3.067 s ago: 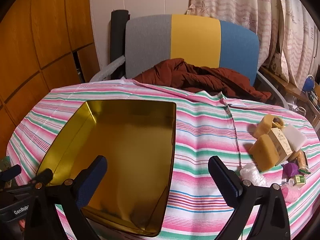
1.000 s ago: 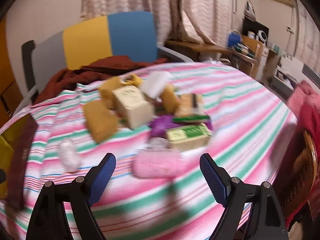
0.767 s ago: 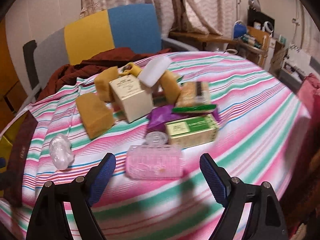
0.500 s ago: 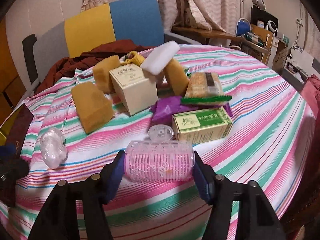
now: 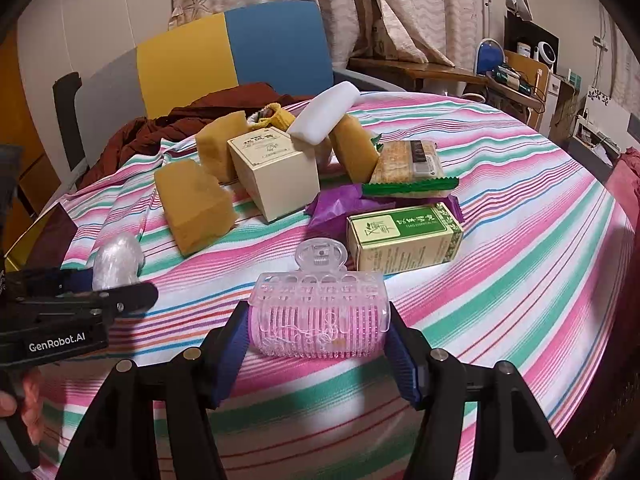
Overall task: Organize objects
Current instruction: 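Grasp the bubble-wrap bundle with the left tool while the right grasps the pink hair roller, then carry both items over the gold tray and open both tools to drop them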
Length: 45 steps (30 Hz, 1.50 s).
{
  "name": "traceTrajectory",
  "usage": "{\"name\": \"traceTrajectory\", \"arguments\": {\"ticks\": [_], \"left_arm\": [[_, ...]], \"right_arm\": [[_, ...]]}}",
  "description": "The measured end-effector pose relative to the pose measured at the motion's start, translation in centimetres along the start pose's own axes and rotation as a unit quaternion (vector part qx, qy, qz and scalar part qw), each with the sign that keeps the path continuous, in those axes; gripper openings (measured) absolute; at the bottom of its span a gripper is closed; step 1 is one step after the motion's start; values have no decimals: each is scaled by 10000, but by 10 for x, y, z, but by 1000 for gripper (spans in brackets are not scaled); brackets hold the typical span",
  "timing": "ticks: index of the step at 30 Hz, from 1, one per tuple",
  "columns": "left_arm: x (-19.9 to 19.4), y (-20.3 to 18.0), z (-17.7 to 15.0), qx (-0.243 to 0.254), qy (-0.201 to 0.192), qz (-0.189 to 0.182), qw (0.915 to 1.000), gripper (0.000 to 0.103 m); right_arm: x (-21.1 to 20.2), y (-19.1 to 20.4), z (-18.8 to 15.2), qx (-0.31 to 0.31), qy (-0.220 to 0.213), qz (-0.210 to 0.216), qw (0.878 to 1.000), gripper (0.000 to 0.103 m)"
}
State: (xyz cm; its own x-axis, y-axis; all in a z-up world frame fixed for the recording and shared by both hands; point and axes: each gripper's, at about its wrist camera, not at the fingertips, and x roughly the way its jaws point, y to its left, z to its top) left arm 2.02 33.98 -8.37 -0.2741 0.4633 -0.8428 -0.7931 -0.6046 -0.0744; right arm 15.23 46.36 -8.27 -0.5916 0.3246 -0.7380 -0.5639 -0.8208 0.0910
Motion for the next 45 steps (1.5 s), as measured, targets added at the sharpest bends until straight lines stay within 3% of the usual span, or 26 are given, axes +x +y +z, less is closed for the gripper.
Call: {"name": "traceTrajectory", "arguments": {"ticks": [7, 13, 20, 26, 37, 41, 45], "left_arm": [[-17, 13, -13, -307, -100, -230, 9992, 44], [-65, 24, -31, -573, -526, -291, 9965, 44], [-113, 60, -55, -871, -918, 188, 9918, 44], [-147, 114, -87, -1472, -1093, 582, 9813, 45], [-153, 246, -117, -2691, -652, 1189, 9535, 46], [-141, 283, -114, -2905, -367, 1333, 9468, 47], [-129, 311, -110, -2976, -169, 1504, 9426, 47]], "right_arm": [[-7, 7, -4, -86, 10, 37, 10000, 64], [-21, 29, 2, -306, -102, 276, 9991, 64], [-41, 85, 12, -770, -283, 869, 9928, 64], [-55, 144, 21, -1210, -354, 1451, 9814, 64], [-50, 280, 50, -1930, 156, 2632, 9451, 64], [-20, 328, 53, -2118, 663, 2710, 9366, 64], [19, 364, 54, -2132, 1113, 2542, 9368, 64]]}}
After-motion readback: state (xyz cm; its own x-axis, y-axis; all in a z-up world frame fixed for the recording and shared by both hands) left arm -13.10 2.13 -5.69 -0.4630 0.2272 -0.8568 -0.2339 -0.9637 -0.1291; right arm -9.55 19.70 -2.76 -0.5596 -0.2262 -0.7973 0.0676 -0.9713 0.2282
